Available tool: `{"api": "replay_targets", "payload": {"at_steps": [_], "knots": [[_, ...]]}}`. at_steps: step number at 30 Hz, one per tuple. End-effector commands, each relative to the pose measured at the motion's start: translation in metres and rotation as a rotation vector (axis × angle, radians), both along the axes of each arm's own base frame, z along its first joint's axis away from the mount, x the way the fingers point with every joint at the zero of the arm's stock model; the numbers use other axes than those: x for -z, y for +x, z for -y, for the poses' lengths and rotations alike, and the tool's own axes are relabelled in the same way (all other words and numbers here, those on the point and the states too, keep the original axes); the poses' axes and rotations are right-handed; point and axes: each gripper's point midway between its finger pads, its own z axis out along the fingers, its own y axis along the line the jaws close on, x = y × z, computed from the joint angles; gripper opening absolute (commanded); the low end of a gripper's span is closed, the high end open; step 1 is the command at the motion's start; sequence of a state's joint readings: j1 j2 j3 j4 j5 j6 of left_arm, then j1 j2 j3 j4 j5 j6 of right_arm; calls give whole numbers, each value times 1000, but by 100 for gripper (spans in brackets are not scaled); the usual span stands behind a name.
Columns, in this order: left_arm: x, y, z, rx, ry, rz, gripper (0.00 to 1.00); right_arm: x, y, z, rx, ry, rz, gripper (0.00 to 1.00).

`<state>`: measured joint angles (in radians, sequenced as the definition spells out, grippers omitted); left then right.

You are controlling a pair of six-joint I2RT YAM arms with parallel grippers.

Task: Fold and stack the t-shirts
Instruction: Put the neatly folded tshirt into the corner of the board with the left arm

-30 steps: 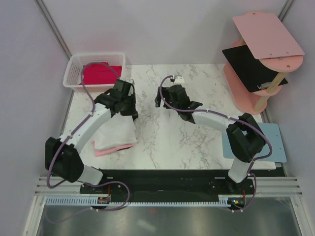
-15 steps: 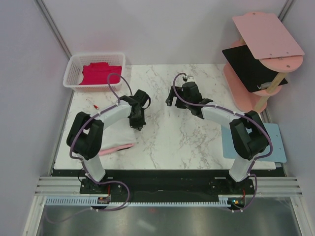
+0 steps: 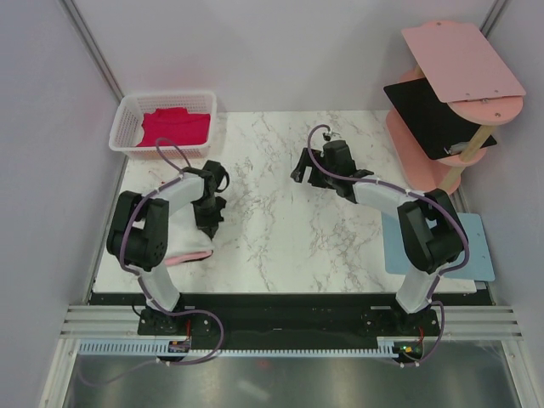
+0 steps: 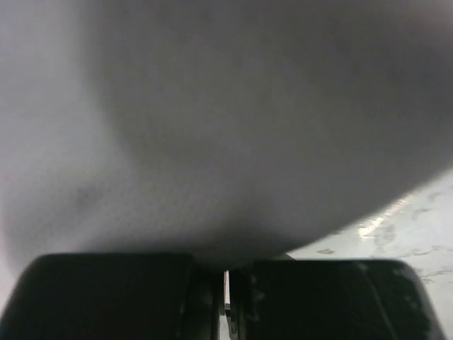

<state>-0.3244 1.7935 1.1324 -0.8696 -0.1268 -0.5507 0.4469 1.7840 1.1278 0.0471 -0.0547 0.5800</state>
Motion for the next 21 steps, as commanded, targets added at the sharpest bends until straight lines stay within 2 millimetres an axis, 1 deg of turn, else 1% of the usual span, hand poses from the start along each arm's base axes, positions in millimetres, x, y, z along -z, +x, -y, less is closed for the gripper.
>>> {"api": "replay_targets", "payload": {"at_steps": [1,3,4,6,7,9,10,12,13,15,16,19,21], "knots": [[-14,-15,-48,-35,69,-31,2,5,3,-4,-7,47,-11,98],[-16,-19,-60,-60,87,-41,2,5,5,-5,-6,64,-15,98],[-14,-22,-71,-90,96,-54,2,5,4,-7,-12,72,-16,98],[-16,-23,-83,-110,116,-55,2,5,5,-9,-16,86,-17,98],[-16,-23,-94,-133,138,-57,2,5,4,-11,-23,92,-18,98],[-17,-23,-103,-138,158,-65,2,6,3,-11,-27,91,-21,98],[-18,-24,-113,-159,181,-72,2,6,3,-11,-26,88,-20,98],[-19,-25,-120,-169,197,-84,2,7,2,-10,-27,84,-20,98],[-20,-26,-128,-185,216,-88,2,7,1,-10,-29,84,-20,98],[-22,-26,-132,-188,230,-89,2,9,-1,-8,-30,76,-21,98],[-23,-28,-144,-226,241,-92,2,8,-1,-8,-33,73,-19,98],[-31,-26,-156,-249,264,-72,2,10,-3,-4,-33,51,-21,98],[-38,-22,-158,-249,271,-53,2,10,-4,-2,-31,43,-19,98]]}}
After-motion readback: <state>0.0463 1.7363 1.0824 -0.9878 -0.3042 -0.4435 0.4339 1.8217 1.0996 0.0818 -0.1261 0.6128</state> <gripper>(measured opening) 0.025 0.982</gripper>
